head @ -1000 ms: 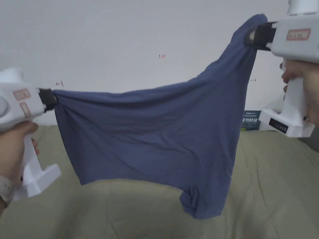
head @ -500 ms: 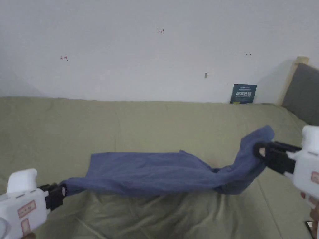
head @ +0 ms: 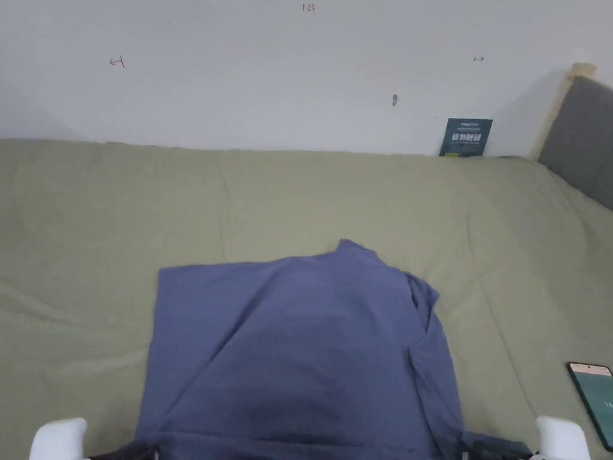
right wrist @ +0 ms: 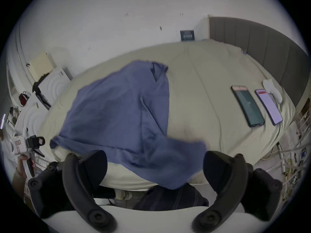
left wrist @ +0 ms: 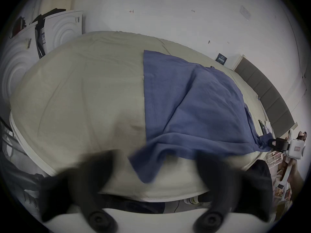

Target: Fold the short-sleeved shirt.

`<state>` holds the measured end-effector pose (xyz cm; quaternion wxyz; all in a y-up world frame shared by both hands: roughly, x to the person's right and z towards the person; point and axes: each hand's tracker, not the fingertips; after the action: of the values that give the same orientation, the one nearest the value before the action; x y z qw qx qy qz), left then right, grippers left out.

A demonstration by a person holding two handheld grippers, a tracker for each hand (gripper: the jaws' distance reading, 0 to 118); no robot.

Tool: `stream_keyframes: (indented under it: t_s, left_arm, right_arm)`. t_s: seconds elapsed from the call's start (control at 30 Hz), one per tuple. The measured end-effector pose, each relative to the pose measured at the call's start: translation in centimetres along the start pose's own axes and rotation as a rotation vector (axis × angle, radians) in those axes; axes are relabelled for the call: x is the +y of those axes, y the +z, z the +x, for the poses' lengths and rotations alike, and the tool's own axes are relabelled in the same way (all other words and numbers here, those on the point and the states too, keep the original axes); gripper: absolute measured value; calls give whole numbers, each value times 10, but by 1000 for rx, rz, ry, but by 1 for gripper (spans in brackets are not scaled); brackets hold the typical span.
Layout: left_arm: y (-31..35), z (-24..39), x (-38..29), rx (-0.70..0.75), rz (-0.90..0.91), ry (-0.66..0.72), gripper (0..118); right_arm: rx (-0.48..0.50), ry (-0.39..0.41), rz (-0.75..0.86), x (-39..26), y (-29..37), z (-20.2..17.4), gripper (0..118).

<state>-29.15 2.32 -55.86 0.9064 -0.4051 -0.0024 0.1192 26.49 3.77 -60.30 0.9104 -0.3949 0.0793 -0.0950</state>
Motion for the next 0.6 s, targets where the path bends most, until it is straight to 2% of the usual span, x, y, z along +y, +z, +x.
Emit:
stream_keyframes:
  t_s: [0.17,0.2,0.23,0.27,0.3,0.33,0.37,0.4,0.43,0.47,0.5,0.53,0.57,0.6]
  left_arm:
    - [56,32,-12,23,75,-127,117]
    - [63,34,-17,5,49,-133,113]
    - [69,37,-24,-4,33,-130,105]
    - [73,39,-28,-11,28,-113,81]
    - [76,39,-31,-24,20,-99,15]
    - [73,41,-34,3,-3,-96,1]
    - [68,42,-40,62,-18,-109,1]
    - [61,39,-39,42,-1,-128,1]
    - [53,36,-38,9,-57,-132,1]
    - [46,34,-38,15,-77,-120,1]
    - [39,32,-36,28,-66,-125,2]
    - [36,31,-35,27,-68,-139,16]
    - [28,29,-32,36,-69,-157,56]
    - [20,27,-27,48,-70,-172,114]
  right_arm:
    - [-8,73,97,-17,54,-25,115]
    - [2,86,104,-22,61,-30,114]
    - [9,102,100,-26,68,-36,108]
    - [17,114,119,-31,73,-43,86]
    - [13,126,133,-34,77,-49,27]
    - [-10,140,135,-38,78,-55,0]
    - [-67,140,121,-41,78,-59,0]
    - [-46,134,135,-43,79,-59,0]
    - [34,110,115,-45,76,-55,0]
    - [47,95,88,-45,74,-54,0]
    - [10,100,88,-46,71,-55,0]
    - [8,108,83,-46,70,-54,0]
    - [10,118,72,-46,68,-55,0]
    - [7,124,65,-45,67,-55,0]
